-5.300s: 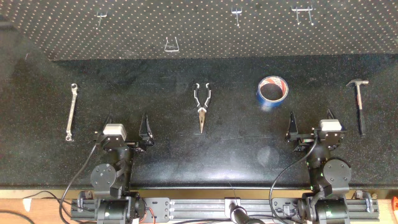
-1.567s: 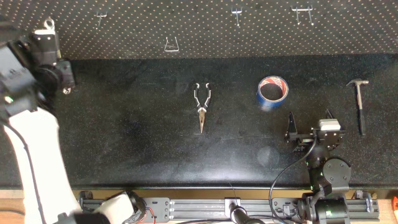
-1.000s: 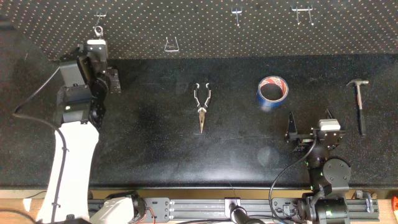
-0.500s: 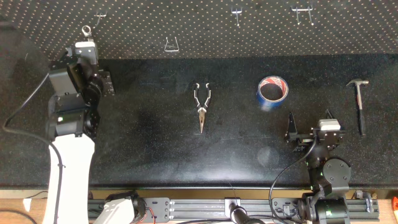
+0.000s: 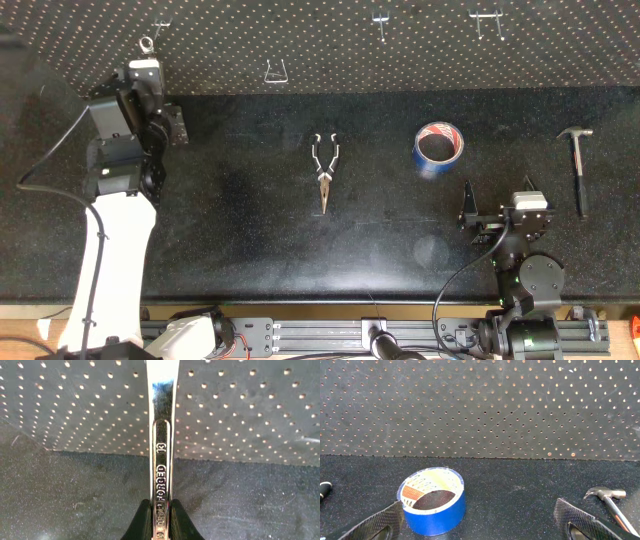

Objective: Place Tools Onto Pegboard

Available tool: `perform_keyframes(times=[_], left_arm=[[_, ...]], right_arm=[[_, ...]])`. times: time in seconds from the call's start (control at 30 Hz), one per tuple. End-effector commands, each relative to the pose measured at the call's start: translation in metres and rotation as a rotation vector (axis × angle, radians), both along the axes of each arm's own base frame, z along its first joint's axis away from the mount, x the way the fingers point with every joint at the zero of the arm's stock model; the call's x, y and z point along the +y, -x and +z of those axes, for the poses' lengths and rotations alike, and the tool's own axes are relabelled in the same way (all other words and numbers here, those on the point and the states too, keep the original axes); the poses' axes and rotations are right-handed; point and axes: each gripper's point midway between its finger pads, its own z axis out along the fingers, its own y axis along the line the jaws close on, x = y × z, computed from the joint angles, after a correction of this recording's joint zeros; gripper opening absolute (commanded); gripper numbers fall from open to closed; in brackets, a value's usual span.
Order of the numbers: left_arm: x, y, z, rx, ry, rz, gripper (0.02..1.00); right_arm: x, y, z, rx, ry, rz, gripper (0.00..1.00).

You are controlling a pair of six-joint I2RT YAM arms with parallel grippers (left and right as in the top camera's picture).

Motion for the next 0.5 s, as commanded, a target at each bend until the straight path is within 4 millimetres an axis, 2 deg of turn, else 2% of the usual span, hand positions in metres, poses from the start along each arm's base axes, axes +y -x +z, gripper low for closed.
perform_keyframes(times=[0.03, 0.1, 0.13, 0.17, 0.2, 0.27, 0.33, 0.4, 0.47, 0.5], left_arm=[[0.004, -0.011, -0.018, 0.028, 0.013, 0.019, 0.029], [0.005, -0.011, -0.023, 0.039, 0.015, 0.019, 0.036], [0.004, -0.011, -0.022, 0.037, 0.015, 0.019, 0.172], [0.004, -0.011, -0.02, 0.034, 0.014, 0.02, 0.669], [0.004, -0.006, -0.02, 0.049, 0.014, 0.023, 0.996], [-0.004, 0.017, -0.008, 0.101, 0.032, 0.013, 0.996], [-0.022, 0.054, 0.021, 0.14, 0.054, -0.027, 0.996], [0.002, 0.074, 0.036, 0.129, -0.054, 0.091, 0.996], [0.007, 0.079, 0.041, 0.122, -0.077, 0.115, 0.996], [-0.02, 0.074, 0.038, 0.113, 0.031, 0.0, 0.996]], right_arm=[[0.001, 0.0, -0.002, 0.001, 0.014, 0.007, 0.976], [0.001, 0.0, -0.002, 0.001, 0.014, 0.007, 0.978], [0.001, 0.0, -0.001, 0.001, 0.014, 0.007, 0.978], [0.001, 0.0, -0.002, 0.001, 0.014, 0.007, 0.978], [0.001, 0.0, -0.002, 0.001, 0.014, 0.007, 0.978], [0.001, 0.0, -0.002, 0.001, 0.014, 0.007, 0.978], [0.001, 0.0, -0.002, 0.001, 0.014, 0.007, 0.978], [0.001, 0.0, -0.002, 0.001, 0.014, 0.007, 0.978], [0.001, 0.0, -0.002, 0.001, 0.014, 0.007, 0.978], [0.001, 0.0, -0.002, 0.001, 0.014, 0.007, 0.978]])
